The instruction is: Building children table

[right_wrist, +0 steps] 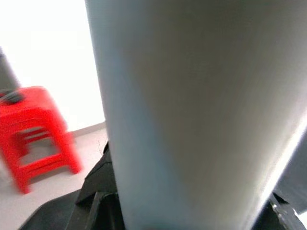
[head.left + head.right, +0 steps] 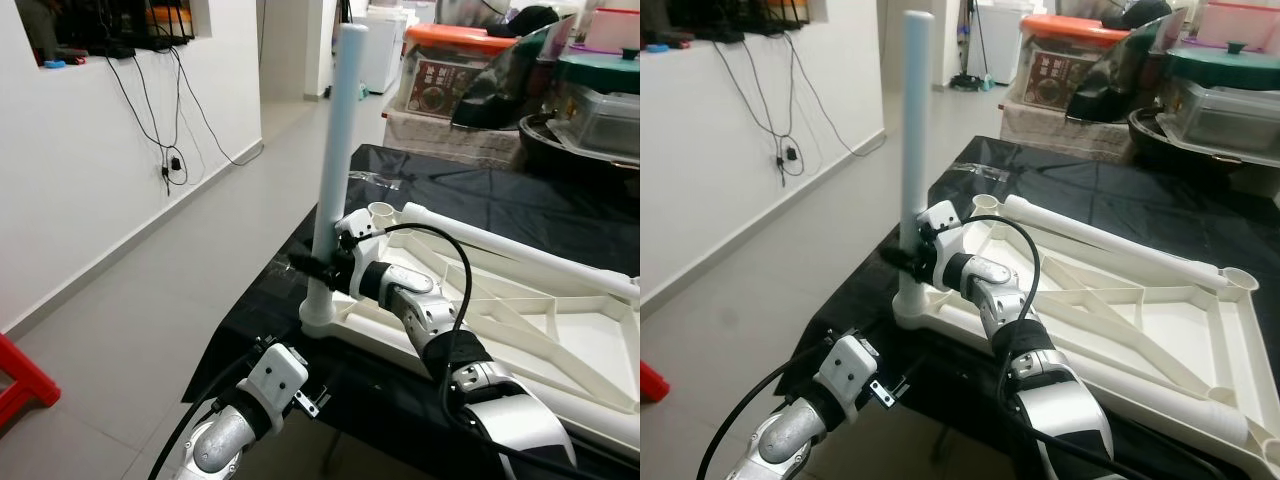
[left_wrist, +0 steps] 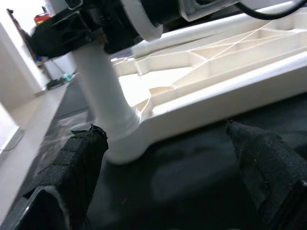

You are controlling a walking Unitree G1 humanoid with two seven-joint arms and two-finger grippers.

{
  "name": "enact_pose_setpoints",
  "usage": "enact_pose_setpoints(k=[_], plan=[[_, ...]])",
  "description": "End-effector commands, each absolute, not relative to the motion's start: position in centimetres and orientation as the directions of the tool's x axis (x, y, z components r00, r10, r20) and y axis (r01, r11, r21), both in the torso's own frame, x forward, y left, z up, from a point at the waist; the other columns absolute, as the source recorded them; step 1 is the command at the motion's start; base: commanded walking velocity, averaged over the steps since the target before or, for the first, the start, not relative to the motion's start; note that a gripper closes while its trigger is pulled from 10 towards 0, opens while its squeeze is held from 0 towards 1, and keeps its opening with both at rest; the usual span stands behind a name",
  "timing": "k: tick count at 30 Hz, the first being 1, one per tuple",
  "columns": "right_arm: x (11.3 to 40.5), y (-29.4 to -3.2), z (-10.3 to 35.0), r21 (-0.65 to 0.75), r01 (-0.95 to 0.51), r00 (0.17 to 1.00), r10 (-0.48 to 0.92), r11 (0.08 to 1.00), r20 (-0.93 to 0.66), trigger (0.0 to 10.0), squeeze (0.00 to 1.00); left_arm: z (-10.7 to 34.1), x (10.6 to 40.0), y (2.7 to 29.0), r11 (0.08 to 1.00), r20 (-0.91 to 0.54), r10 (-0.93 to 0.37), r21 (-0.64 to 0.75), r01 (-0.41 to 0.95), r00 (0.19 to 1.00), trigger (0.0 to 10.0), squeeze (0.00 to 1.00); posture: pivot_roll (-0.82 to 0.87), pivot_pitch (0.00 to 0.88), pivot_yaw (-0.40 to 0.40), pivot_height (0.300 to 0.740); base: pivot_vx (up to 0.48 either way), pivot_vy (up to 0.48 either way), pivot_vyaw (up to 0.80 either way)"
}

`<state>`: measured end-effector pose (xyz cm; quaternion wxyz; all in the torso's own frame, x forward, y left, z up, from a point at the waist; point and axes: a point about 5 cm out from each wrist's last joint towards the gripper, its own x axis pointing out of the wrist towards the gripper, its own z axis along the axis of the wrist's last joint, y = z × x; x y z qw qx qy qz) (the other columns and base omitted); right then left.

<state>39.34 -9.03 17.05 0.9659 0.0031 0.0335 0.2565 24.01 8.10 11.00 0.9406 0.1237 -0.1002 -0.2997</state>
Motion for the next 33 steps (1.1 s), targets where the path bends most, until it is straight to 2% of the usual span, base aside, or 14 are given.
enact_pose_setpoints(k=[1, 2, 3, 5, 6, 15, 17, 18, 23, 24, 25, 31, 32, 33], plan=[[39.7, -12.1, 15.7, 0.023, -0.223, 0.966, 0.225, 0.974, -0.129, 0.0, 0.0, 10.8, 23.9, 8.1, 0.785, 0.109, -0.594, 0.297, 0.544, 0.797, 10.0, 0.0, 0.19, 0.0, -0.075, 0.74, 0.0, 0.0, 0.0], [39.7, -12.1, 15.7, 0.023, -0.223, 0.966, 0.225, 0.974, -0.129, 0.0, 0.0, 10.8, 23.9, 8.1, 0.785, 0.109, -0.594, 0.297, 0.544, 0.797, 10.0, 0.0, 0.19, 0.0, -0.075, 0.74, 0.0, 0.0, 0.0], [39.5, -13.8, 15.4, 0.024, 0.012, 0.99, -0.009, 1.0, -0.138, 0.0, 0.0, 10.8, 23.9, 8.1, 0.784, 0.108, -0.594, 0.296, 0.545, 0.797, 10.0, 0.0, 0.19, 0.0, -0.075, 0.74, 0.0, 0.0, 0.0], [39.5, -13.8, 15.4, 0.024, 0.012, 0.99, -0.009, 1.0, -0.138, 0.0, 0.0, 10.8, 23.9, 8.1, 0.784, 0.108, -0.594, 0.296, 0.545, 0.797, 10.0, 0.0, 0.19, 0.0, -0.075, 0.74, 0.0, 0.0, 0.0], [38.8, -15.2, 15.0, 0.057, 0.237, 0.963, -0.227, 0.97, -0.143, 0.0, 0.0, 10.8, 23.9, 8.2, 0.785, 0.107, -0.594, 0.296, 0.544, 0.798, 10.0, 0.0, 0.19, 0.0, -0.07, 0.74, 0.0, 0.0, 0.0], [37.4, -15.8, 14.6, 0.11, 0.422, 0.901, -0.403, 0.9, -0.158, 0.0, 0.0, 10.9, 23.9, 8.2, 0.788, 0.107, -0.59, 0.295, 0.541, 0.8, 10.0, 0.0, 0.19, 0.0, -0.066, 0.74, 0.0, 0.0, 0.0], [37.4, -14.2, 15.0, 0.172, 0.363, 0.931, -0.346, 0.916, -0.121, 10.0, 0.0, 10.9, 23.9, 8.2, 0.788, 0.106, -0.589, 0.293, 0.541, 0.801, 10.0, 0.0, 0.19, 0.0, -0.069, 0.74, 0.0, 0.0, 0.0], [37.8, -12.9, 15.5, 0.209, 0.257, 0.966, -0.249, 0.943, -0.064, 10.0, 1.0, 10.9, 23.9, 8.2, 0.788, 0.107, -0.589, 0.293, 0.541, 0.801, 10.0, 0.0, 0.19, 0.0, -0.069, 0.74, 0.0, 0.0, 0.0], [38.2, -11.3, 16.6, 0.205, 0.077, 0.995, -0.088, 0.976, 0.047, 10.0, 1.0, 10.9, 23.9, 8.2, 0.789, 0.107, -0.589, 0.292, 0.541, 0.801, 10.0, 0.0, 0.19, 0.0, -0.072, 0.74, 0.0, 0.0, 0.0], [38.3, -10.6, 16.9, 0.213, -0.01, 0.997, -0.008, 0.977, 0.082, 10.0, 0.57, 10.9, 24.0, 8.2, 0.789, 0.107, -0.589, 0.292, 0.541, 0.801, 10.0, 0.0, 0.19, 0.0, -0.074, 0.74, 0.0, 0.0, 0.0], [38.4, -10.1, 17.3, 0.214, -0.117, 0.99, 0.096, 0.97, 0.105, 10.0, 0.0, 10.9, 24.0, 8.2, 0.789, 0.107, -0.589, 0.292, 0.541, 0.801, 10.0, 0.0, 0.19, 0.0, -0.073, 0.74, 0.0, 0.0, 0.0], [38.5, -9.3, 17.5, 0.217, -0.343, 0.939, 0.328, 0.914, 0.103, 10.0, 0.0, 10.9, 24.0, 8.2, 0.789, 0.107, -0.589, 0.291, 0.541, 0.801, 10.0, 0.0, 0.19, 0.0, -0.074, 0.74, 0.0, 0.0, 0.0], [38.3, -9.1, 17.5, 0.186, -0.492, 0.87, 0.487, 0.85, 0.077, 10.0, 0.0, 10.9, 24.0, 8.1, 0.789, 0.107, -0.589, 0.29, 0.541, 0.801, 10.0, 0.0, 0.18, 0.0, -0.073, 0.74, 0.0, 0.0, 0.0], [38.3, -9.1, 17.5, 0.186, -0.492, 0.87, 0.487, 0.85, 0.077, 10.0, 0.0, 10.9, 24.0, 8.1, 0.789, 0.107, -0.589, 0.29, 0.541, 0.801, 10.0, 0.0, 0.18, 0.0, -0.073, 0.74, 0.0, 0.0, 0.0]])
